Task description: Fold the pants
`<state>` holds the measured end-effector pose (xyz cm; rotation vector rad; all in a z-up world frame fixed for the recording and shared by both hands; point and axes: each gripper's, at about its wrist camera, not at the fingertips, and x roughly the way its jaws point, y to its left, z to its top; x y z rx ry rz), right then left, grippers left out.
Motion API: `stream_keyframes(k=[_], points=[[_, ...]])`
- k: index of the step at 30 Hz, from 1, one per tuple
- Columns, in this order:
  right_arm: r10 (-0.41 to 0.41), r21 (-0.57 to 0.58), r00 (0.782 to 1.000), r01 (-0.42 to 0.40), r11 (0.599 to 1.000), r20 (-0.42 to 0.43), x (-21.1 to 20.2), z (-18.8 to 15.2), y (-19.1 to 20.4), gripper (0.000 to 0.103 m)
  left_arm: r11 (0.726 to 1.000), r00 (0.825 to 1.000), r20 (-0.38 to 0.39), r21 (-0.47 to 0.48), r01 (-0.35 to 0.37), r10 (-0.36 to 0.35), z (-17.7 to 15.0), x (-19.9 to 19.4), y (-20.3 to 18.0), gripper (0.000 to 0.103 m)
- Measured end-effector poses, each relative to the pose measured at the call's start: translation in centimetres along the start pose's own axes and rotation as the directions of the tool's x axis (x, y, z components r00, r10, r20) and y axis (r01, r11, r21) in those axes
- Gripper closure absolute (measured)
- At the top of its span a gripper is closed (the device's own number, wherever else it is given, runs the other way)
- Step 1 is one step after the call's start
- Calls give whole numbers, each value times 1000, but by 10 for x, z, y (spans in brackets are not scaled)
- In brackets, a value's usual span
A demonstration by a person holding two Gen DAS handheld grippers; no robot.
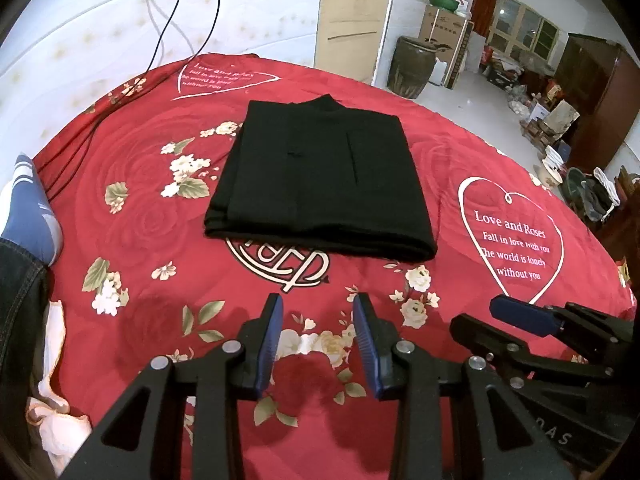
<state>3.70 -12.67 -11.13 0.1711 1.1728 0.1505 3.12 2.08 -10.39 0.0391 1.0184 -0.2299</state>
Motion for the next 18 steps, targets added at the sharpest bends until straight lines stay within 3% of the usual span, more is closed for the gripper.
stream_keyframes(k=[18], points=[[-1,-9,1000,1,1000,-3,-1,0,2,58,1000,1000,1,-4,-3,3,2,-1,1,64]])
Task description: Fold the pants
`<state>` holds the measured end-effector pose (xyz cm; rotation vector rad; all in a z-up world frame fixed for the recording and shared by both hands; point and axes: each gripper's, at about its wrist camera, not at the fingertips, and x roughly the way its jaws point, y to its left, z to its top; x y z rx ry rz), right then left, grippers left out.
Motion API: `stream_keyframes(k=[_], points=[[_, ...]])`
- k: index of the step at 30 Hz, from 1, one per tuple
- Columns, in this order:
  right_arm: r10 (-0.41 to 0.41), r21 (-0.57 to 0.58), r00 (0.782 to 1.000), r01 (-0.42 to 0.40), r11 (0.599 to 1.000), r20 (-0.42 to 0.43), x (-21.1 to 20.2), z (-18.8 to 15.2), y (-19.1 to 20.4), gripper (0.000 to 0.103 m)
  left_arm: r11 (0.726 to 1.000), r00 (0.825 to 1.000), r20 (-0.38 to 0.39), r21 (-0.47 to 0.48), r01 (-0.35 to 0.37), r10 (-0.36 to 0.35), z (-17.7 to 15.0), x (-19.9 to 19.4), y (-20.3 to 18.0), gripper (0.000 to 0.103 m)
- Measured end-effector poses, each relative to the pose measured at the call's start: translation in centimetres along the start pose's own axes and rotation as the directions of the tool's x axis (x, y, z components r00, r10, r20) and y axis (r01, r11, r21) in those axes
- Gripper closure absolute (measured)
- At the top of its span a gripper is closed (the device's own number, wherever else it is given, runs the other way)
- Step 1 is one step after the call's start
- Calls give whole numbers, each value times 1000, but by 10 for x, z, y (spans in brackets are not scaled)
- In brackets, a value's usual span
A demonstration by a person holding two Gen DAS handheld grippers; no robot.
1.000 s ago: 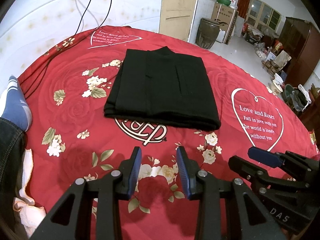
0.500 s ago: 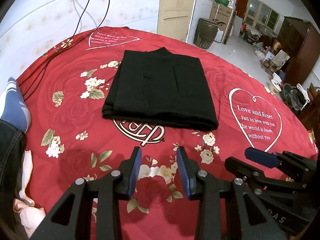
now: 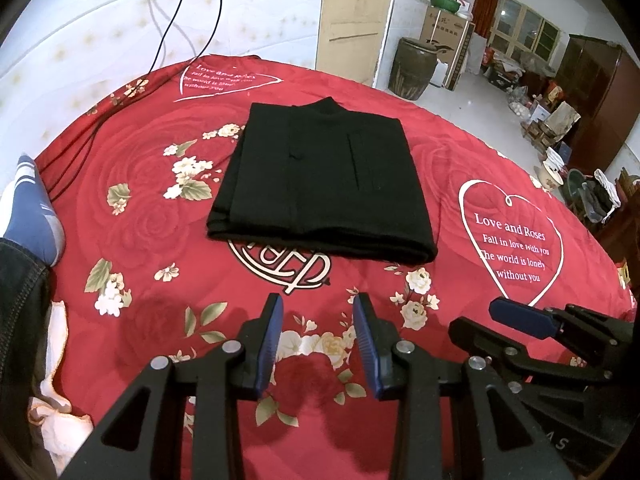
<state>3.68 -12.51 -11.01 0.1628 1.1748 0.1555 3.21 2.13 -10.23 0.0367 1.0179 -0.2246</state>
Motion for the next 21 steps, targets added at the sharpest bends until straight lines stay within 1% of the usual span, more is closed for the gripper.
stream_keyframes(k=[17,21], points=[[-3,-2,1000,3,1000,0,-2,1,1,58,1000,1000,-7,-6,1,-1,2,-2,-1,64],[-5,0,1000,5,1000,4,-2,1,0,58,1000,1000,-12,-7,4,-4,2,-1,-1,62]])
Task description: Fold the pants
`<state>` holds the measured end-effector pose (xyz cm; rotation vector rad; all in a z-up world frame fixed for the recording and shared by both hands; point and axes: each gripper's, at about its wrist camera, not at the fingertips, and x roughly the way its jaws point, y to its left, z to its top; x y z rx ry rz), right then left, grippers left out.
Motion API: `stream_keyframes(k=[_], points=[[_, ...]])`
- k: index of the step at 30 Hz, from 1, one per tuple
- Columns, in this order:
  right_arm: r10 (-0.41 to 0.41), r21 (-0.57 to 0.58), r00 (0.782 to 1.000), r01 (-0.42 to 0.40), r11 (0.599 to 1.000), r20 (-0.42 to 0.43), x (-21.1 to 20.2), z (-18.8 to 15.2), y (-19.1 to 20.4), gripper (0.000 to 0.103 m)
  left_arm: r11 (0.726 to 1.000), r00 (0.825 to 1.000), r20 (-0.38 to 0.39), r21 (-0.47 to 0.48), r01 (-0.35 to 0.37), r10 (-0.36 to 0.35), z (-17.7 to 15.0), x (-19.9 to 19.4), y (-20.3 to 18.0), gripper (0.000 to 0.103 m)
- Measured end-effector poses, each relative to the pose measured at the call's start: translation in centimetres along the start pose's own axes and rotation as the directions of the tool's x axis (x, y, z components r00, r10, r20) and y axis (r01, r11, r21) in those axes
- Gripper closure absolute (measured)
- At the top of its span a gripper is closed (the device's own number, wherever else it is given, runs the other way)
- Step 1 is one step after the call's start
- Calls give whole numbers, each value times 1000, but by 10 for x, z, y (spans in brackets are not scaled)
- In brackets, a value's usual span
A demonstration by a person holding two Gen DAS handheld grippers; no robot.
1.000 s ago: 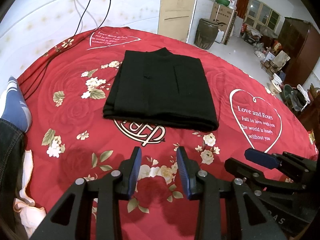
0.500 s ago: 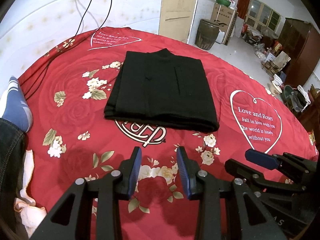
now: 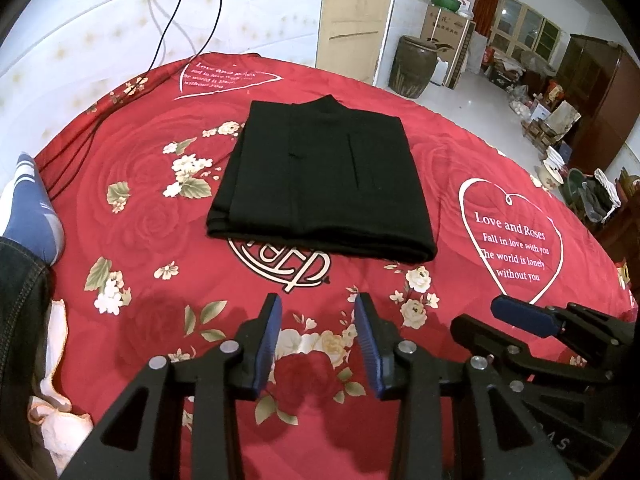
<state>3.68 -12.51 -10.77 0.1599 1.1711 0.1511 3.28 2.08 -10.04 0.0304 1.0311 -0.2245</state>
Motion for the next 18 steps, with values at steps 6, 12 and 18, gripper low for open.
stream_keyframes(k=[6,12,18], points=[[-3,2,1000,3,1000,0,0,-1,0,58,1000,1000,-2,8,3,-3,1,0,-1,62],[-1,3,1000,1,1000,-2,1,-1,1,58,1000,1000,-3,14,1,-1,-1,1,-2,62],[-3,2,1000,3,1000,-3,1,-1,1,58,1000,1000,-14,-4,21,-21,0,1,-1,62]])
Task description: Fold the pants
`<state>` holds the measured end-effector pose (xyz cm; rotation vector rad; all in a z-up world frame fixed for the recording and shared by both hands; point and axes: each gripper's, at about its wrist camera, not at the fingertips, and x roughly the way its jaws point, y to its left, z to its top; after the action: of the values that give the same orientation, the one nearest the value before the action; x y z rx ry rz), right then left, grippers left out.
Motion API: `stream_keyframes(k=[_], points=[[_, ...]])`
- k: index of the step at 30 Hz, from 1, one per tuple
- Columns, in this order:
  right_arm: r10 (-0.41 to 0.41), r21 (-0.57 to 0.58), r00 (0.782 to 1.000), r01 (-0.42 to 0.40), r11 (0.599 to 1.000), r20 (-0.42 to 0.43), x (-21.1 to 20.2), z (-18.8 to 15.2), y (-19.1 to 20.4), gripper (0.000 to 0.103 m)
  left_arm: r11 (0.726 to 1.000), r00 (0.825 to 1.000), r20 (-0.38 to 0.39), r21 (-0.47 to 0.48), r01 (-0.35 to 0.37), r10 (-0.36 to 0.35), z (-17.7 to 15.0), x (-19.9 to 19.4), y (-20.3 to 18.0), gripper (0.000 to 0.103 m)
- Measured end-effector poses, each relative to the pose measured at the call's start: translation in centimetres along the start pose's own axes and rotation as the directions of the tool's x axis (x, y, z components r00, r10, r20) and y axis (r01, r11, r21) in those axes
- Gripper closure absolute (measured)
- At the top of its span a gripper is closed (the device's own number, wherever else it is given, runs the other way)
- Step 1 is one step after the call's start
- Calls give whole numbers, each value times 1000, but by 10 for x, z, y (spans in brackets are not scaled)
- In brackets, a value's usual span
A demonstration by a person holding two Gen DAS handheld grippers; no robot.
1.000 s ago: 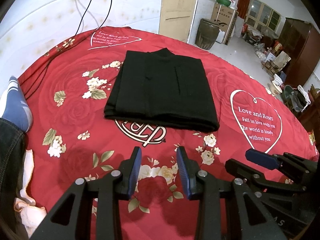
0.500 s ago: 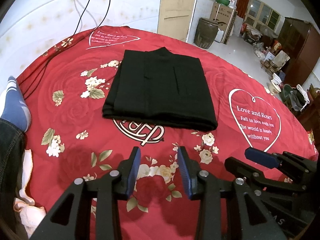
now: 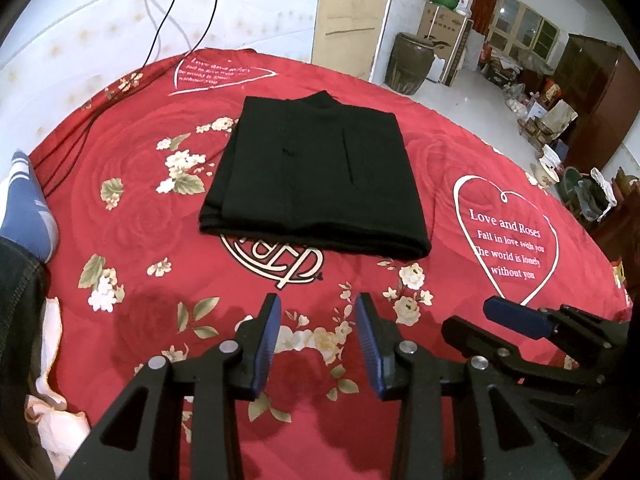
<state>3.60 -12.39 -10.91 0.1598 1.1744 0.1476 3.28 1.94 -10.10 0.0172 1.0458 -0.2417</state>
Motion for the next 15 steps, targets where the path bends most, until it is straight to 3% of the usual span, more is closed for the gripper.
stream_keyframes(k=[15], points=[[-5,-10,1000,5,1000,6,-4,0,3,58,1000,1000,29,19,-7,6,0,-6,-4,62]])
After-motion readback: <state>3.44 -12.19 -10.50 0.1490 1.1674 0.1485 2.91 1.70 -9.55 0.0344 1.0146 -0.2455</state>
